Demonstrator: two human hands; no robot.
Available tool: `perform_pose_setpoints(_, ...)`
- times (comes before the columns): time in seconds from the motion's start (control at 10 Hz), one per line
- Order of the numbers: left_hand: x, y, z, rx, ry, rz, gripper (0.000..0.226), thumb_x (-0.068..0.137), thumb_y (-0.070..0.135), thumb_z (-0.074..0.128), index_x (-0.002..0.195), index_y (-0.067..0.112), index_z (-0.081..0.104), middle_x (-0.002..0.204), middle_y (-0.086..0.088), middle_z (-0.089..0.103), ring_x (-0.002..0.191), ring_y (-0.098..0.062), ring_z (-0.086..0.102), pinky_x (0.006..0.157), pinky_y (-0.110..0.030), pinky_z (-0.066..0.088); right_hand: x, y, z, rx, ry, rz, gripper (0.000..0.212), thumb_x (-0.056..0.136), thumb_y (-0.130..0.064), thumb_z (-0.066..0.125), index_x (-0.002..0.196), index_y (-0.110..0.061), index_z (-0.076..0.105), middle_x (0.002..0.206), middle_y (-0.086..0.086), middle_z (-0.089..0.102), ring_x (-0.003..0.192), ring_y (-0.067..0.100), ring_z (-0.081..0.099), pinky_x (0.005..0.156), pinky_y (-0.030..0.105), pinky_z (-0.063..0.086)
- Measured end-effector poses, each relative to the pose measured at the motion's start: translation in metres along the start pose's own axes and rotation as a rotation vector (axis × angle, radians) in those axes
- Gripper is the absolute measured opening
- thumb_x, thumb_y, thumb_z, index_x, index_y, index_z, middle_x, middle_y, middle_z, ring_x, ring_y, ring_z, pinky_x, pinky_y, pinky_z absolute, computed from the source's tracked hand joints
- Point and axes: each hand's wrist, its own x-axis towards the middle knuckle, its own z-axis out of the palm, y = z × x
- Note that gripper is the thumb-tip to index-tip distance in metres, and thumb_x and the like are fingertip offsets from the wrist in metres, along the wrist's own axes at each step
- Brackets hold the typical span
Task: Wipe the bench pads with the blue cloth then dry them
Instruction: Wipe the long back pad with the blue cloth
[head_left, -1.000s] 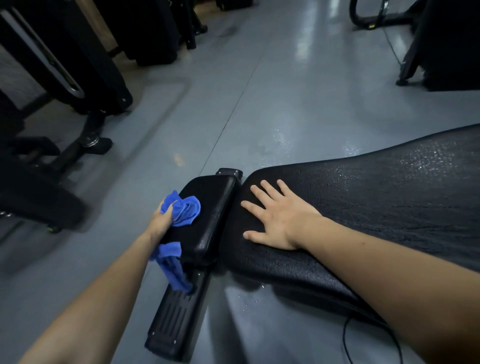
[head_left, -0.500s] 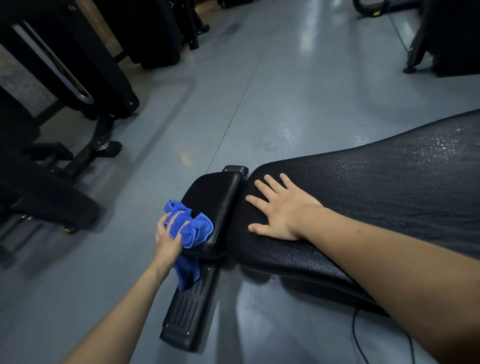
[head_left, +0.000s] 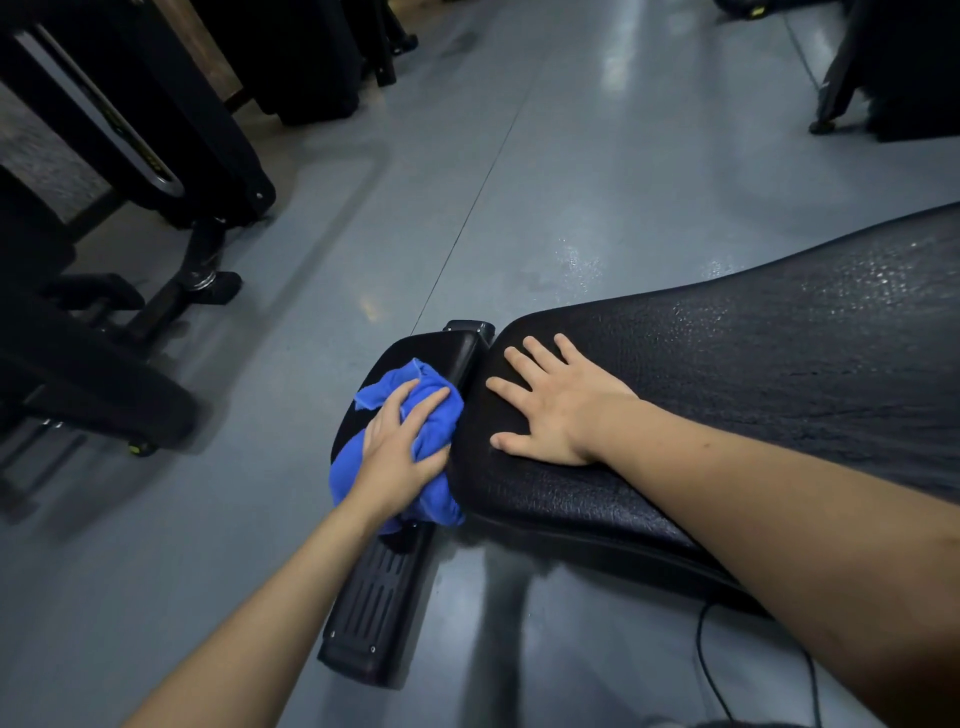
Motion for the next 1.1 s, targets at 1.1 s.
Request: perform_pose_setpoints(1.1,-0.023,0.078,-0.001,-0.538,0.015,-0.152,0.024,0.101,0.034,0.055,0.121,0.046,0.059,0.141,0.012,0.046,0.134,-0.003,0.040,0.111,-0.022,0.032,-0.066,0.008,-0.013,0.280,0.017,-0.035,0.076,0.097,-0.068,0.031,0.160,-0.027,0.017,0.169,0.002,0.006,0.155,0.018,-0.001,0.125,0.043,-0.001)
